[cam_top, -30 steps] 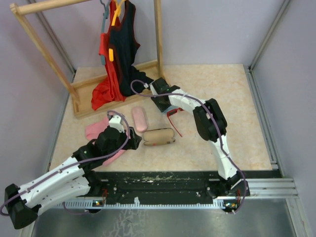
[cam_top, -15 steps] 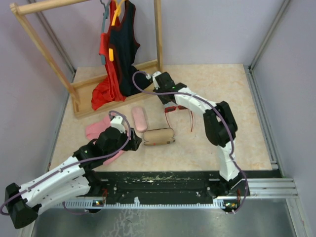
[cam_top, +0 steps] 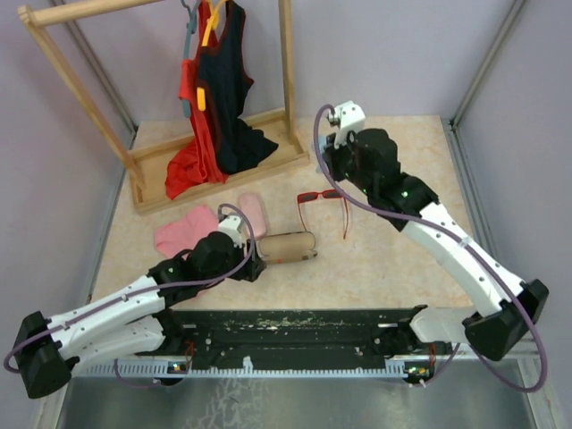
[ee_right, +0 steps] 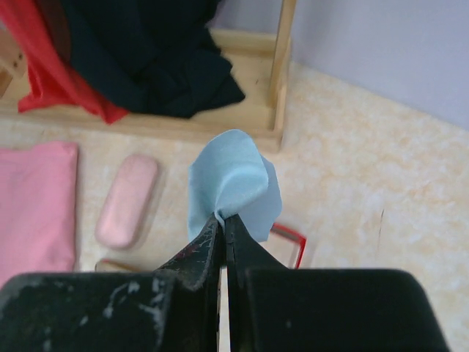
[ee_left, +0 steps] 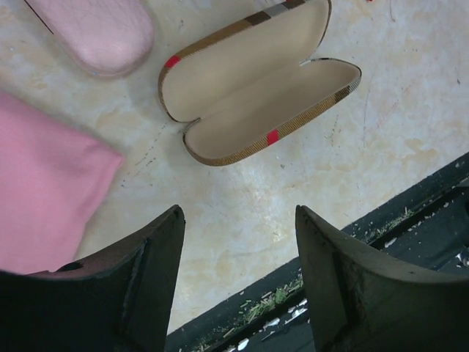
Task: Organize the sunglasses
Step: Pick up the glasses cleaning cloth from the center of the board, then place the glasses cleaning cloth at the center of the board.
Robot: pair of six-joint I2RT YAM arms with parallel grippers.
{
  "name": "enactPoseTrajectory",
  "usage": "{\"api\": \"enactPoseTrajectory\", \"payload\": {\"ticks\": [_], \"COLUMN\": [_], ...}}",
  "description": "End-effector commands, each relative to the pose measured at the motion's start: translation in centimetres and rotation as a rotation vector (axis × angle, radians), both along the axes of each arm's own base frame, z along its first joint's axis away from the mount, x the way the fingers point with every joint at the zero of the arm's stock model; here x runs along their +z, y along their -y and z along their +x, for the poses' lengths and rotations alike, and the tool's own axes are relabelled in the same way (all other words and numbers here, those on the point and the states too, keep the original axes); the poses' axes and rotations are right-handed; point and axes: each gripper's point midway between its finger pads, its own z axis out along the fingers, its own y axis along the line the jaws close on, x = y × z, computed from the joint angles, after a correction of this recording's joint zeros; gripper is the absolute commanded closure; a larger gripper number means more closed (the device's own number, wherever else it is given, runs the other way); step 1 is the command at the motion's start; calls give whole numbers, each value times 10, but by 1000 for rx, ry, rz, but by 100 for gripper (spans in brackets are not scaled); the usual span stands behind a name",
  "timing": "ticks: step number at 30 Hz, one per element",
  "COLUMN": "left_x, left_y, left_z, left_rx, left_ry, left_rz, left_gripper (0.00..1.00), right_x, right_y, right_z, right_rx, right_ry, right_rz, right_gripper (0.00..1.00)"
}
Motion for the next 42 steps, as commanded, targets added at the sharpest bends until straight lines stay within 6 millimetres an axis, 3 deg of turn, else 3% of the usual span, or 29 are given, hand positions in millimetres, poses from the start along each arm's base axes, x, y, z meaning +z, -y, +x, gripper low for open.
{"api": "enactPoseTrajectory", "payload": {"ticks": [1, 5, 9, 15, 19, 27, 34, 42], "left_x": [-9, -26, -39, -50, -52, -58, -60, -61], "left_y": [8, 11, 13, 16, 20, 37, 48, 63], "left_z": [-10, -18, -20, -7, 8, 30, 41, 54], "left_rx": [-34, -54, -71, -55, -34, -41, -63, -88], "left_ry": [-27, -63, -76, -53, -23, 7, 31, 58], "left_rz": [-27, -11, 8, 64, 108, 179, 208, 230], "left_gripper": [34, 37, 40, 41, 41, 44, 45, 46], "right_x": [-70, -118, -161, -208, -229, -251, -269, -275], "right_y": [2, 2, 0, -10, -21, -47, -49, -40], "right_z": [-60, -116, -157, -189, -189, -170, -150, -130], "right_rx": [64, 109, 167, 245, 247, 249, 176, 101], "right_ry": [-239, -363, -492, -620, -659, -657, -659, -612], "right_rz": [-66, -104, -27, 73, 133, 165, 101, 51], "right_gripper": [100, 100, 100, 100, 100, 100, 100, 100]}}
